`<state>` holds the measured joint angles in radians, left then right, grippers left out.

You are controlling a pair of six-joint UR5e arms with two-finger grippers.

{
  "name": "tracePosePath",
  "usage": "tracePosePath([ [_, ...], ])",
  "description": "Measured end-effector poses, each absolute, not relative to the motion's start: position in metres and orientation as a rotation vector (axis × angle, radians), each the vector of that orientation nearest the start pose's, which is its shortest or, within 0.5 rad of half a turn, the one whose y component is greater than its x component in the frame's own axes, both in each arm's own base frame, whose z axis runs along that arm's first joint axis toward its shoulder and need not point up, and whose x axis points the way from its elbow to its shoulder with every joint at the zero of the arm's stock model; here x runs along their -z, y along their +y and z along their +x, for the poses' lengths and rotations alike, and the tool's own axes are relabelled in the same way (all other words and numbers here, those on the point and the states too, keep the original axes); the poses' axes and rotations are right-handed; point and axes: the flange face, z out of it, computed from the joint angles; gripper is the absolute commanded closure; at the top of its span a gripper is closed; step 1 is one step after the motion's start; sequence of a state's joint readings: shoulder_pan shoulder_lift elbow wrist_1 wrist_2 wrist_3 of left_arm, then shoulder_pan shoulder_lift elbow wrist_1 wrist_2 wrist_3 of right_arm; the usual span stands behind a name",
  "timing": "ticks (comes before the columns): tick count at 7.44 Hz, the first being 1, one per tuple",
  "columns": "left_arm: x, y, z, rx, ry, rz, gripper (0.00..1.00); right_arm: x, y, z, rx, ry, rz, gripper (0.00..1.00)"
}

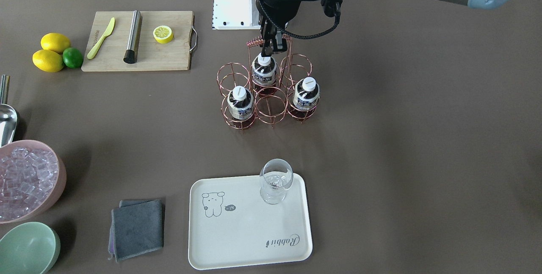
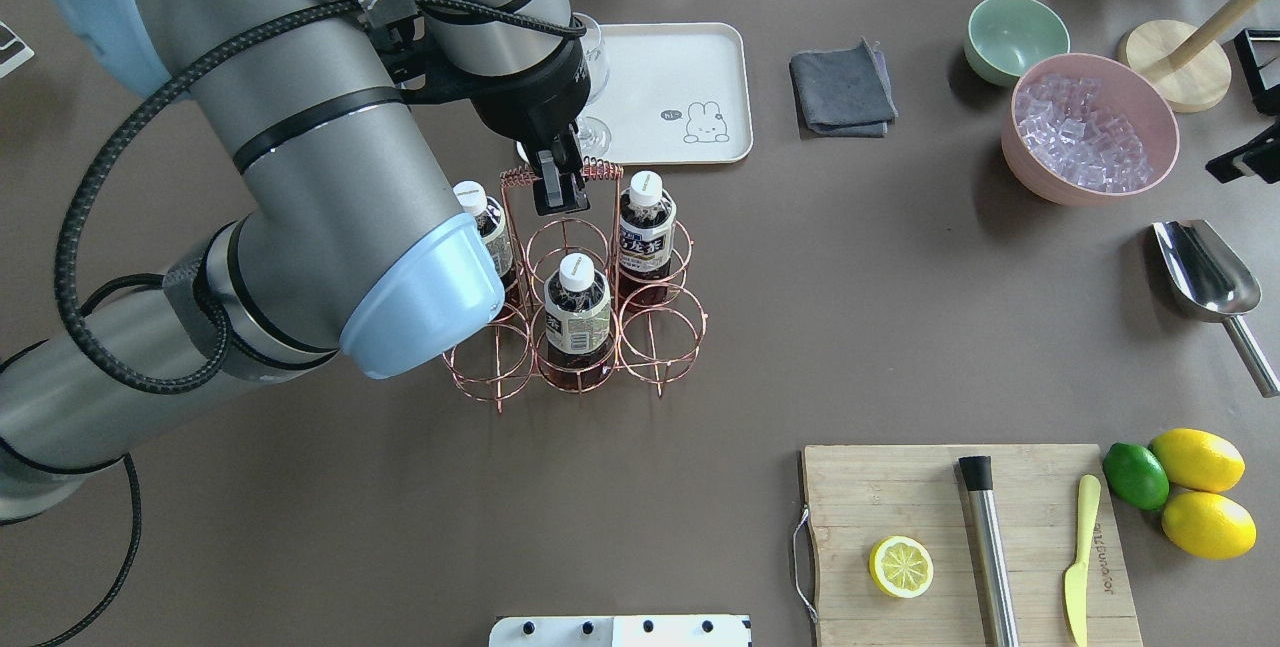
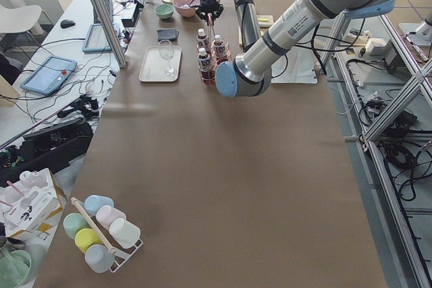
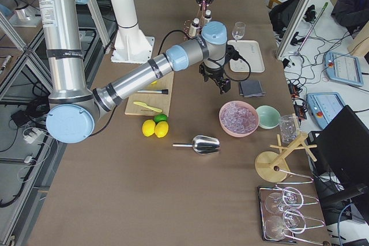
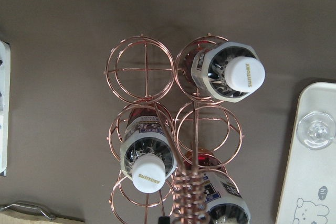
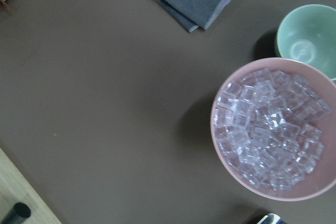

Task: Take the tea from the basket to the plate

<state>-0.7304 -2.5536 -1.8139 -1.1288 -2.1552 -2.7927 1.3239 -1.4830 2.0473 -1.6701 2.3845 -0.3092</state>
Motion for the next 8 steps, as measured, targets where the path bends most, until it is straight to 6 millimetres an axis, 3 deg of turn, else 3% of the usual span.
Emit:
tracePosePath([
  [3,-0.02,-0.47,0.409,1.565,0.669,-0.808,1.0,-0.332,-0.478,-0.142,0.652,-0.907,0.408,0.0],
  [5,-0.02,-0.47,0.409,1.564,0.669,-0.809,1.0,-0.297,-0.478,-0.177,0.703,-0.931,0.448,0.0],
  [8,-0.023,-0.472,0.411,1.561,0.668,-0.806,1.0,-0.265,-0.477,-0.222,0.736,-0.995,0.527,0.0],
])
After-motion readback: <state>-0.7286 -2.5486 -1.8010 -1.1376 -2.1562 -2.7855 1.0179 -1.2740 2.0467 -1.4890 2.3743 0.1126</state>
